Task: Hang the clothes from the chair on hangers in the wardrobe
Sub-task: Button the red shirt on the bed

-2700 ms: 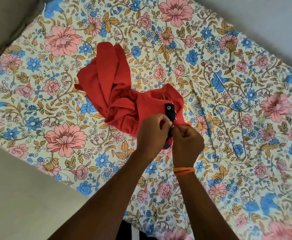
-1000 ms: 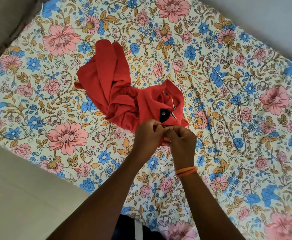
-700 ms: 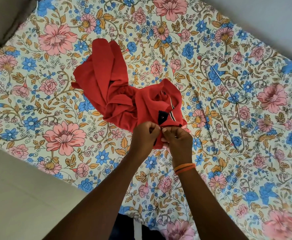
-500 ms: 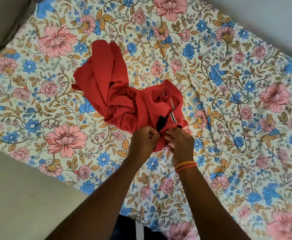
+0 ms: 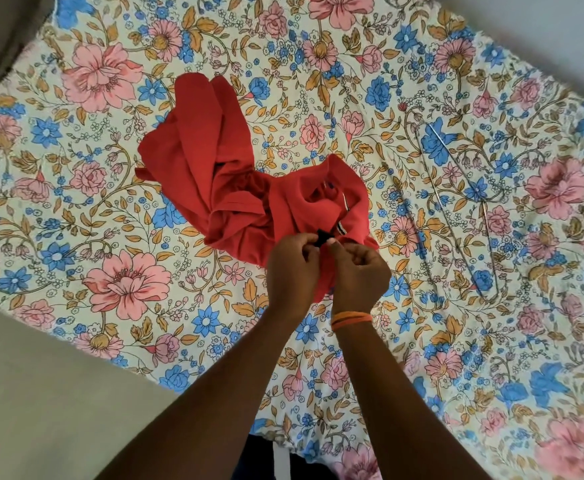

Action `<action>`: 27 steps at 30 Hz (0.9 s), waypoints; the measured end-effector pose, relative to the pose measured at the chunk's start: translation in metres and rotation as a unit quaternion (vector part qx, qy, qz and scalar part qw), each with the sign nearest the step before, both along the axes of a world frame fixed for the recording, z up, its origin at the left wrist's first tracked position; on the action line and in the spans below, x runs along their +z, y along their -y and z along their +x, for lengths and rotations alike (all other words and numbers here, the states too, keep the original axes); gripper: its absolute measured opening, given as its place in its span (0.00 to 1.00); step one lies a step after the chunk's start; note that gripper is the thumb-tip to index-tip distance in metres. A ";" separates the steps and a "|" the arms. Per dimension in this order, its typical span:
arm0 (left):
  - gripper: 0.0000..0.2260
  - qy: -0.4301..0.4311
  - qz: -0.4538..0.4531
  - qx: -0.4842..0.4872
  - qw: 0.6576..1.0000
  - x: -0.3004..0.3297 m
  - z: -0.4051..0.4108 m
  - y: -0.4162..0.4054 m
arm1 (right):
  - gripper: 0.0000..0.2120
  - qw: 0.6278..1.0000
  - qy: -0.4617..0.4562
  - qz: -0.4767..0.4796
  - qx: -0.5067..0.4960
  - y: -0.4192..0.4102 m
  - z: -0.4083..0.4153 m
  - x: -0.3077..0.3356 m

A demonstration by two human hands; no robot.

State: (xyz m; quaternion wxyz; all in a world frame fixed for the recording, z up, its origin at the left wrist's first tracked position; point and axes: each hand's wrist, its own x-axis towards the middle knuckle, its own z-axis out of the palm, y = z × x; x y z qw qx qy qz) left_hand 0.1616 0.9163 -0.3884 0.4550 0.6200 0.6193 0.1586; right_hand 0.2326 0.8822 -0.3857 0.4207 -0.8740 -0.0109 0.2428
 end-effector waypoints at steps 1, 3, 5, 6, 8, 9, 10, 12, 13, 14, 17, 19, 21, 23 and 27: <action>0.11 -0.011 0.013 -0.011 1.000 -0.002 0.001 0.000 | 0.07 1.000 0.006 -0.008 0.001 -0.001 0.000 -0.002; 0.11 -0.040 0.028 -0.034 0.998 -0.008 0.005 -0.001 | 0.05 0.999 0.015 -0.027 0.011 -0.003 0.000 -0.004; 0.10 -0.057 0.025 -0.040 0.997 -0.011 0.010 -0.004 | 0.06 0.999 0.010 -0.039 0.016 -0.003 -0.002 -0.008; 0.09 -0.056 0.015 -0.035 0.998 -0.012 0.013 -0.006 | 0.07 0.999 0.002 -0.036 0.016 -0.003 -0.004 -0.011; 0.06 -0.035 -0.019 -0.018 0.999 -0.013 0.019 -0.013 | 0.08 1.000 -0.011 -0.014 0.016 -0.002 -0.007 -0.015; 0.05 -0.025 -0.038 -0.013 0.999 -0.013 0.021 -0.016 | 0.09 1.000 -0.016 -0.005 0.013 -0.002 -0.008 -0.017; 0.05 -0.018 -0.053 -0.014 0.998 -0.015 0.023 -0.019 | 0.09 1.000 -0.017 0.000 0.007 -0.003 -0.008 -0.019; 0.06 -0.011 -0.062 -0.031 0.998 -0.018 0.024 -0.022 | 0.09 1.000 -0.010 -0.003 -0.014 -0.006 -0.003 -0.019; 0.07 -0.013 -0.059 -0.047 0.997 -0.020 0.023 -0.023 | 0.09 0.999 -0.011 -0.009 -0.042 -0.008 -0.001 -0.020; 0.08 -0.011 -0.059 -0.060 0.996 -0.022 0.023 -0.023 | 0.08 0.997 -0.020 -0.007 -0.080 -0.011 0.002 -0.020; 0.07 0.024 -0.079 -0.071 0.994 -0.023 0.023 -0.021 | 0.06 0.983 -0.064 0.002 -0.175 -0.017 0.006 -0.016; 0.06 0.064 -0.091 -0.065 0.992 -0.019 0.023 -0.018 | 0.06 0.990 -0.038 -0.003 -0.138 -0.016 0.007 -0.014; 0.06 0.088 -0.091 -0.064 0.990 -0.014 0.021 -0.015 | 0.05 0.999 0.024 -0.037 -0.026 -0.013 0.004 -0.010; 0.07 0.094 -0.084 -0.070 0.990 -0.010 0.016 -0.013 | 0.04 0.993 0.073 -0.057 0.073 -0.007 0.003 -0.009; 0.07 0.082 -0.064 -0.099 0.990 -0.006 0.009 -0.015 | 0.06 0.976 0.133 -0.010 0.173 0.005 0.003 -0.008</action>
